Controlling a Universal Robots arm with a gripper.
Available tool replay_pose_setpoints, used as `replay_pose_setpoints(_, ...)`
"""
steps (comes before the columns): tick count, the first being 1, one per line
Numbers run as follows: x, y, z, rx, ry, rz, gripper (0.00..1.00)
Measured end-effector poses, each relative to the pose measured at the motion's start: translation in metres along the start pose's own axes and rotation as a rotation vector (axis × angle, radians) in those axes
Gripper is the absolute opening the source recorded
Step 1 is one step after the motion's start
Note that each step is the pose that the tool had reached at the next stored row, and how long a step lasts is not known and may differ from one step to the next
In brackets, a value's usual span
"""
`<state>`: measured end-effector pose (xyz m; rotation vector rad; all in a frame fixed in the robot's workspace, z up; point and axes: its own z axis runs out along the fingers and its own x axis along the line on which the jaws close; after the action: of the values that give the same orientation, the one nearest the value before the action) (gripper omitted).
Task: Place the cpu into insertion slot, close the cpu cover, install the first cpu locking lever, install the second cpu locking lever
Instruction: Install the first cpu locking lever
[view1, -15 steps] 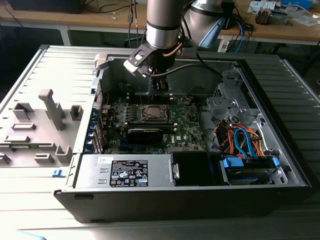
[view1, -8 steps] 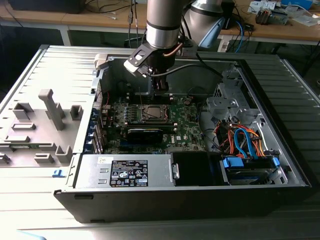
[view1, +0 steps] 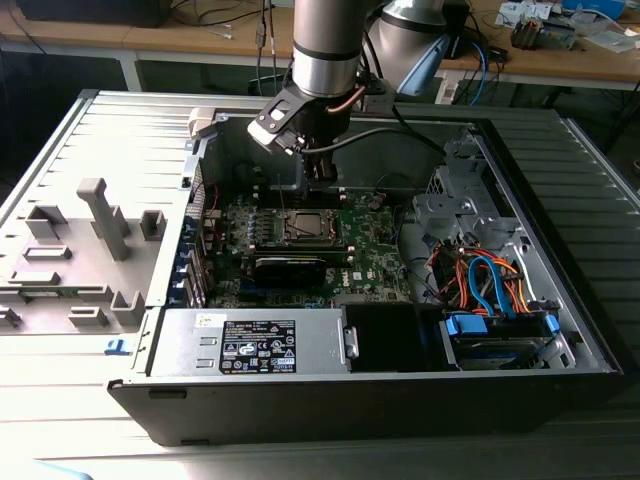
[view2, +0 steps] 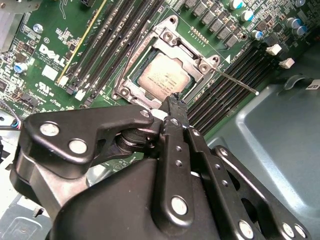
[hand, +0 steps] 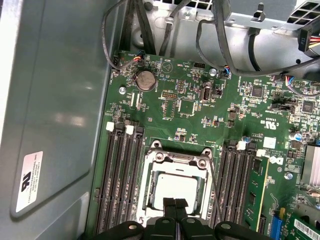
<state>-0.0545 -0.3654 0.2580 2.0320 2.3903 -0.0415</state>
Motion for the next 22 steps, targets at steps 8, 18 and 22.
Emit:
replay_pose_setpoints(8, 0.0000, 0.0000, 0.0000, -0.0002, -0.0001, -0.009, 0.11)
replay_pose_setpoints(18, 0.0000, 0.0001, 0.0000, -0.0005, -0.0003, -0.023, 0.11)
replay_pose_setpoints(22, 0.0000, 0.0001, 0.0000, -0.0006, -0.0006, -0.035, 0.11)
